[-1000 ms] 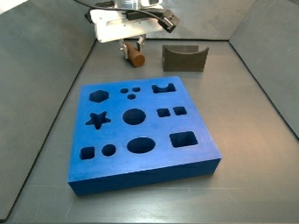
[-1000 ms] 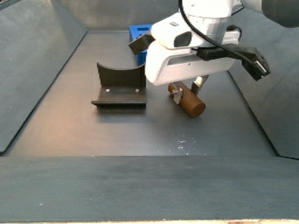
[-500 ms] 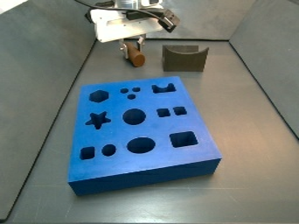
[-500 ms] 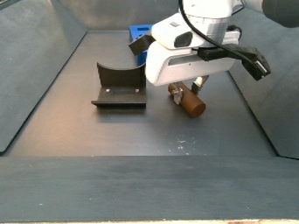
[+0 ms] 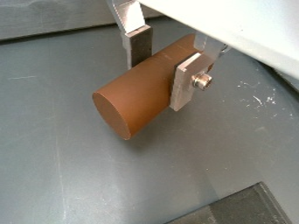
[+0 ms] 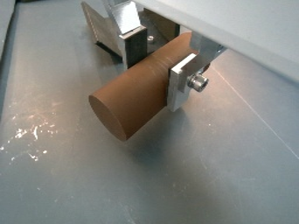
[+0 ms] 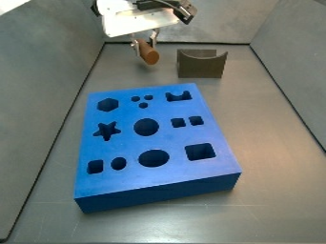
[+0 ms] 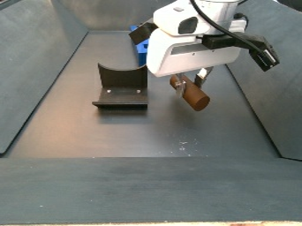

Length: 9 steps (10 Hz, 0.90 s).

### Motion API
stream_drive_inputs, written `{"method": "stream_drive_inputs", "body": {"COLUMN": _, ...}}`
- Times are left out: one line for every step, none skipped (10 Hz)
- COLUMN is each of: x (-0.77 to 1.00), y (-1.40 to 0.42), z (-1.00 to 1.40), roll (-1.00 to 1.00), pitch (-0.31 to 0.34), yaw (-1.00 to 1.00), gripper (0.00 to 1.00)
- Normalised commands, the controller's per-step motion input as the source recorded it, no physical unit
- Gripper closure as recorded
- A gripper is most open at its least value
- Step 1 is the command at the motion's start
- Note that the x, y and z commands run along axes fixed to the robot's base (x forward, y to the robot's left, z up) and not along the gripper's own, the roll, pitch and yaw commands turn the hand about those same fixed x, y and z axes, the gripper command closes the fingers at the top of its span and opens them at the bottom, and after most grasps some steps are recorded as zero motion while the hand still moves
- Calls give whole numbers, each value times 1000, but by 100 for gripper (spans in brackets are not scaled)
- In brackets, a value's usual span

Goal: Pick up the round object. Move up. Place the round object on the fixture. Regrasp the round object. Move to above the board. Insert the round object.
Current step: Place the round object on the fixture.

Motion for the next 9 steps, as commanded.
{"method": "stream_drive_inputs", "body": {"x": 1, "y": 7, "z": 1000, "roll": 8, "pitch": 48, "yaw": 20, "gripper": 100}}
{"method": "stream_drive_inputs", "body": {"x": -6, "y": 9, "z": 1000, "roll": 16, "pitch": 85, "yaw": 17, "gripper": 100}}
{"method": "stream_drive_inputs", "body": {"x": -5, "y": 10, "z": 1000, "roll": 40, "pitch": 115, "yaw": 4, "gripper": 100}}
{"method": "stream_drive_inputs", "body": {"x": -7, "y": 10, "z": 1000, "roll": 55, "pitch": 125, "yaw": -2, "gripper": 100}}
{"method": "stream_drive_inputs", "body": {"x": -15, "y": 11, "z": 1000, "roll": 104, "pitch": 125, "yaw": -11, "gripper": 100}}
{"method": "stream_drive_inputs", "body": {"x": -17, "y": 12, "z": 1000, "roll": 124, "pitch": 120, "yaw": -12, "gripper": 100}}
{"method": "stream_drive_inputs", "body": {"x": -22, "y": 10, "z": 1000, "roll": 148, "pitch": 124, "yaw": -10, "gripper": 100}}
{"method": "stream_drive_inputs", "body": {"x": -26, "y": 9, "z": 1000, "roll": 177, "pitch": 127, "yaw": -1, "gripper": 100}}
{"method": "stream_drive_inputs", "body": {"x": -30, "y": 7, "z": 1000, "roll": 198, "pitch": 133, "yaw": 3, "gripper": 100}}
